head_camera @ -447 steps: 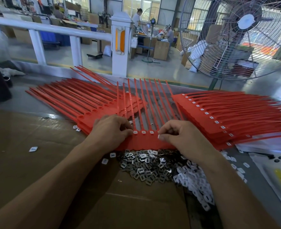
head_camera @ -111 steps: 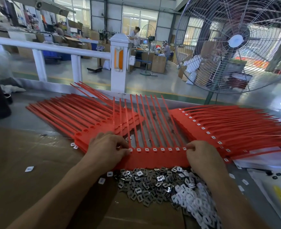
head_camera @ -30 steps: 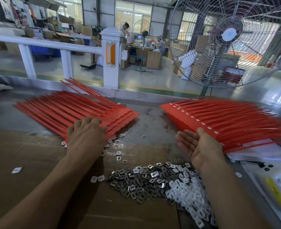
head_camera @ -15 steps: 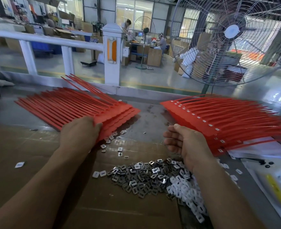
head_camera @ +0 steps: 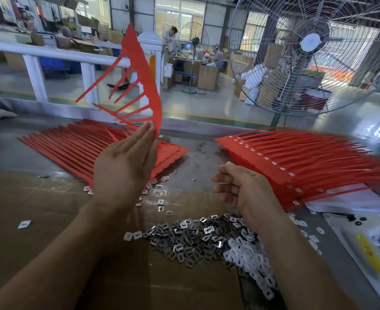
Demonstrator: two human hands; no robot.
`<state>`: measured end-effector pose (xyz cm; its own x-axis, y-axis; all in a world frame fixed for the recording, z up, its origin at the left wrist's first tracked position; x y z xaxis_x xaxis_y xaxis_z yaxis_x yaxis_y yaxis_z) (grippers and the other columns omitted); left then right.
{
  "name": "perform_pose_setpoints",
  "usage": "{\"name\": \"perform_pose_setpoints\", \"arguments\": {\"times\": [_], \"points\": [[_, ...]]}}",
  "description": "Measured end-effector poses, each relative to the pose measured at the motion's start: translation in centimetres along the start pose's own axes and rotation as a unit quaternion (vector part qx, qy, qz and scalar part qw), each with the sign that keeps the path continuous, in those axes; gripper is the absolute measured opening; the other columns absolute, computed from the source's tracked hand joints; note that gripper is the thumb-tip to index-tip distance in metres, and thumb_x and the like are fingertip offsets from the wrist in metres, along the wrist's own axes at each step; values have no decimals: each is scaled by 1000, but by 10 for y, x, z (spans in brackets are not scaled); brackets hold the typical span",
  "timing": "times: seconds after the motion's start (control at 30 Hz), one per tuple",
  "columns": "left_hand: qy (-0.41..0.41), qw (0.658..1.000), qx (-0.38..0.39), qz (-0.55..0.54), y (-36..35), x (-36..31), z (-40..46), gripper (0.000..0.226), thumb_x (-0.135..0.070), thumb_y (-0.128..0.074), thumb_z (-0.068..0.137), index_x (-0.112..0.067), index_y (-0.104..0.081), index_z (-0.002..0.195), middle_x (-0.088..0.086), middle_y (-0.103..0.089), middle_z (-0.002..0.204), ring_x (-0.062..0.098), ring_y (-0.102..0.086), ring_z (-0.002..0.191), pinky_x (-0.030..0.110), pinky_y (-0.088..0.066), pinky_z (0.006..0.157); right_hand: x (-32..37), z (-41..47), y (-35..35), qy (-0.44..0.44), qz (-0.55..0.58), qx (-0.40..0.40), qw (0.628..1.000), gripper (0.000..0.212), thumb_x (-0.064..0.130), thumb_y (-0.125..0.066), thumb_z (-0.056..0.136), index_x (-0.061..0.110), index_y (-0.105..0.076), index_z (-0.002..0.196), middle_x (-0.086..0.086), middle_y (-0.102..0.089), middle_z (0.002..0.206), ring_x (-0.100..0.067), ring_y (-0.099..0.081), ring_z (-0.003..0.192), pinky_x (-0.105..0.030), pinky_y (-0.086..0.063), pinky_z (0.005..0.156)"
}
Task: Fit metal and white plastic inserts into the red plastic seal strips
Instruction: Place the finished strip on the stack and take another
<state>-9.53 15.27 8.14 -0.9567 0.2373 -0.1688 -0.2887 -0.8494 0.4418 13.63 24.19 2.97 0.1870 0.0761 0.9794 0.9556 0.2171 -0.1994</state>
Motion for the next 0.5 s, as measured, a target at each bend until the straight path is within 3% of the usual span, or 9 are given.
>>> {"name": "perform_pose_setpoints", "arguments": {"times": [0.13, 0.3, 0.37, 0.43, 0.5], "points": [[-112, 992, 49, -24, -10, -23, -4, 36, -26, -52, 105, -3, -71, 124, 12, -66, 131, 28, -73, 106, 43, -60, 88, 3, -2, -10, 37, -9, 80, 996, 53, 50, -79, 83, 14, -69, 121, -9, -77, 115, -23, -75, 97, -28, -59, 69], [-190, 956, 211, -70, -28, -35, -19, 31, -23, -56, 104, -15, -67, 132, 2, -67, 133, 28, -68, 110, 46, -58, 86, 1, -1, -12, 69, -86, 66, 992, 102, 66, -91, 59, 28, -52, 146, 8, -69, 130, -13, -70, 116, -35, -60, 90], [-218, 940, 252, -77, -34, -41, -24, 31, -25, -54, 104, -20, -67, 132, -3, -65, 135, 22, -65, 117, 43, -54, 98, 3, -3, -12, 102, -109, 60, 987, 98, 64, -90, 61, 33, -51, 146, 14, -68, 129, -3, -68, 114, -27, -61, 82], [-239, 928, 273, -81, -37, -46, -26, 32, -26, -52, 105, -20, -68, 132, -4, -64, 138, 17, -60, 123, 31, -46, 108, 6, -4, -10, 150, -164, 47, 974, 78, 61, -83, 71, 38, -56, 141, 19, -69, 124, 4, -67, 109, -16, -58, 73], [-242, 924, 287, -78, -38, -47, -27, 32, -29, -50, 103, -22, -71, 127, -3, -62, 140, 19, -56, 130, 33, -43, 110, 9, -5, -9, 182, -253, 28, 950, 63, 66, -72, 78, 44, -60, 135, 25, -68, 122, 7, -66, 109, -16, -55, 80]]}}
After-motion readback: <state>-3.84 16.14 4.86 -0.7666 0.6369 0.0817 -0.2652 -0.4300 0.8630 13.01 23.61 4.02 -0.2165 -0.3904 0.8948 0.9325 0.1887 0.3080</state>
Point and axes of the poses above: each hand's wrist, its own z-axis towards the middle knuckle, its own y-axis out of the back of the hand, x = y × z, the point moved 4 cm from there along z, towards the middle knuckle
